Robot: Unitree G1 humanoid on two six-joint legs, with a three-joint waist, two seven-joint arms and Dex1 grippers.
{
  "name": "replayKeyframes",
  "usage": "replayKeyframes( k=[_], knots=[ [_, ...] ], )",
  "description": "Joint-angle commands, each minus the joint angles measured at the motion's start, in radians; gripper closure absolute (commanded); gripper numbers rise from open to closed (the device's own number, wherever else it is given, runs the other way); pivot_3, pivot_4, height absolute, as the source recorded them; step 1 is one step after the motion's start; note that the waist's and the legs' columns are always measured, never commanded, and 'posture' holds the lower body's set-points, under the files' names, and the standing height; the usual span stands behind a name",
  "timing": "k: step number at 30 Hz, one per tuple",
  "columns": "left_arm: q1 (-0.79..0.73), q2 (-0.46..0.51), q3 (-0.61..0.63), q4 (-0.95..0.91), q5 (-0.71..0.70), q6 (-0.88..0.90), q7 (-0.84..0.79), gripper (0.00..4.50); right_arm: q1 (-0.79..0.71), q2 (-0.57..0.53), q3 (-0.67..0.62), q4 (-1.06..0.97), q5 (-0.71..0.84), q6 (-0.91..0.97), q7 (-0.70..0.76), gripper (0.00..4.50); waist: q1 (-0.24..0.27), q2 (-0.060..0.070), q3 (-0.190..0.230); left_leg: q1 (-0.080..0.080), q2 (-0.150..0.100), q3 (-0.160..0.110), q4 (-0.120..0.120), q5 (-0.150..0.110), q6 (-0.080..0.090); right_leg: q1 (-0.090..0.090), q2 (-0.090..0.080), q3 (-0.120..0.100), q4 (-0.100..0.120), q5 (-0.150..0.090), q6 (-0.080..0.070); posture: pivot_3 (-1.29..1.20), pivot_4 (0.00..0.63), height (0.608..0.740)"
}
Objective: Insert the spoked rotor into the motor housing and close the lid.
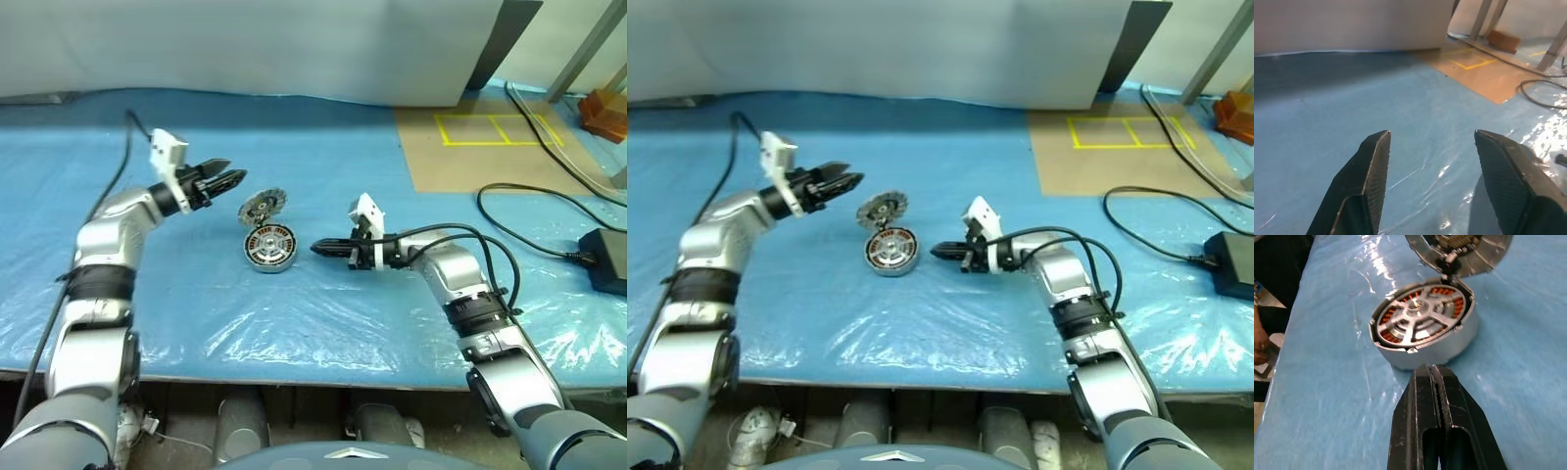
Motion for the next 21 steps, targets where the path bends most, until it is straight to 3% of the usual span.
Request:
replayKeyframes(
  k=[1, 6, 14, 21],
  knots=[
    [-0.125, -0.023, -0.037, 0.211, 0.067, -0.094, -0.089, 2.75, 0.019, -0.014, -0.018, -0.092, 0.02, 0.027, -0.03, 4.5, 0.002, -0.001, 0.0, 0.0, 0.0, 0.0, 0.0, 0.0, 0.0, 0.0, 0.0, 0.0, 0.0, 0.0, 0.0, 0.0, 0.15, 0.74],
    [-0.248, -0.057, -0.074, 0.408, 0.145, -0.18, -0.185, 4.48, 0.063, -0.04, -0.021, -0.157, 0.021, 0.054, -0.062, 4.5, 0.01, -0.002, 0.001, -0.002, 0.0, -0.001, 0.0, 0.0, 0.0, 0.0, 0.0, -0.001, -0.001, 0.0, 0.0, 0.0, 0.15, 0.74],
    [-0.248, -0.106, -0.146, 0.419, 0.232, -0.247, -0.375, 4.48, 0.101, -0.06, -0.026, -0.194, 0.021, 0.069, -0.114, 4.5, 0.026, -0.003, 0.002, -0.002, 0.0, -0.001, 0.0, 0.0, 0.0, 0.0, -0.001, -0.001, -0.001, 0.0, 0.0, 0.0, 0.15, 0.74],
    [-0.111, -0.129, -0.228, 0.18, 0.242, -0.241, -0.516, 4.48, 0.114, -0.063, -0.026, -0.207, 0.025, 0.075, -0.136, 4.5, 0.027, -0.003, 0.002, -0.002, 0.0, -0.001, -0.001, 0.0, 0.0, 0.0, -0.001, -0.002, -0.001, 0.0, 0.0, 0.0, 0.15, 0.74]
  ],
)
